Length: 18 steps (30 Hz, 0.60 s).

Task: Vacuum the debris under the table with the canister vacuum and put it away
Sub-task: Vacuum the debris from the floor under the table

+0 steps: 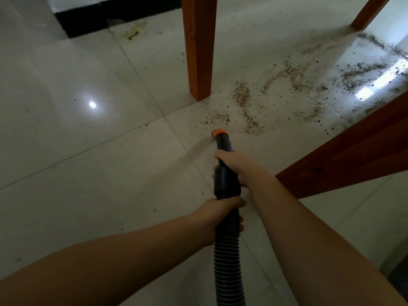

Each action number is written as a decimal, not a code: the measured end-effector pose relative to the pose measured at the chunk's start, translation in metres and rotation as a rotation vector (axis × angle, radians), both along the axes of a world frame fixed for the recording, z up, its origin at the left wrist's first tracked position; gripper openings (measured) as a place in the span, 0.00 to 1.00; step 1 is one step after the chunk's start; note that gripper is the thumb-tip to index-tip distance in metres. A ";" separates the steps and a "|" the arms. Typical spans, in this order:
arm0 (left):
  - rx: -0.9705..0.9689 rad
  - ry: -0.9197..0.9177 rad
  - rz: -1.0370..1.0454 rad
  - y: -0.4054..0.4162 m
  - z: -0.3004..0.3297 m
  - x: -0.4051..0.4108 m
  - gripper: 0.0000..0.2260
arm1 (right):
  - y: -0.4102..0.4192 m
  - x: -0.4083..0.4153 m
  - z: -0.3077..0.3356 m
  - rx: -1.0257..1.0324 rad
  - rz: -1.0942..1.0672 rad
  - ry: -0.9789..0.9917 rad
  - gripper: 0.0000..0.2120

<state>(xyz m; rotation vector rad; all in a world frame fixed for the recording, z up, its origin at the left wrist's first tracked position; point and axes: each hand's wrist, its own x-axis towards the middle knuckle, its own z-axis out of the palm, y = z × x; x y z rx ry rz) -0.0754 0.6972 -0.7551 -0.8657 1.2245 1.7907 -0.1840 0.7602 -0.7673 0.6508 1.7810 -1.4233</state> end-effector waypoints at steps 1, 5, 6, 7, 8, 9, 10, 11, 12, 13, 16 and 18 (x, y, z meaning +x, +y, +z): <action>-0.002 0.000 -0.004 0.001 0.000 -0.001 0.08 | 0.002 -0.001 0.000 -0.017 -0.010 -0.003 0.13; -0.004 -0.008 -0.071 0.008 -0.002 0.000 0.08 | 0.018 0.002 -0.007 0.010 -0.086 0.013 0.13; 0.002 -0.011 -0.083 0.009 -0.002 0.001 0.08 | 0.022 0.004 -0.010 0.032 -0.091 0.020 0.14; 0.008 -0.014 -0.085 0.010 -0.003 0.003 0.08 | 0.024 0.005 -0.012 0.044 -0.088 0.025 0.14; 0.014 -0.016 -0.075 0.010 -0.004 0.005 0.08 | 0.023 0.007 -0.012 0.041 -0.075 0.030 0.13; 0.019 -0.019 -0.056 0.009 -0.004 0.007 0.08 | 0.020 0.008 -0.012 0.025 -0.048 0.034 0.12; 0.024 -0.023 -0.029 0.007 -0.005 0.009 0.08 | 0.015 0.008 -0.011 0.008 -0.008 0.032 0.12; 0.030 -0.029 0.002 0.005 -0.006 0.009 0.08 | 0.008 0.008 -0.010 -0.006 0.037 0.030 0.11; 0.033 -0.035 0.035 0.001 -0.007 0.009 0.08 | -0.001 0.007 -0.008 -0.016 0.078 0.034 0.11; 0.032 -0.038 0.065 -0.004 -0.007 0.008 0.07 | -0.010 0.004 -0.008 -0.019 0.113 0.044 0.11; 0.014 -0.014 0.108 -0.018 -0.011 -0.003 0.06 | -0.030 -0.007 -0.009 -0.013 0.130 0.080 0.11; 0.015 0.010 0.101 -0.024 -0.015 -0.012 0.07 | -0.033 -0.017 -0.014 0.014 0.094 0.101 0.10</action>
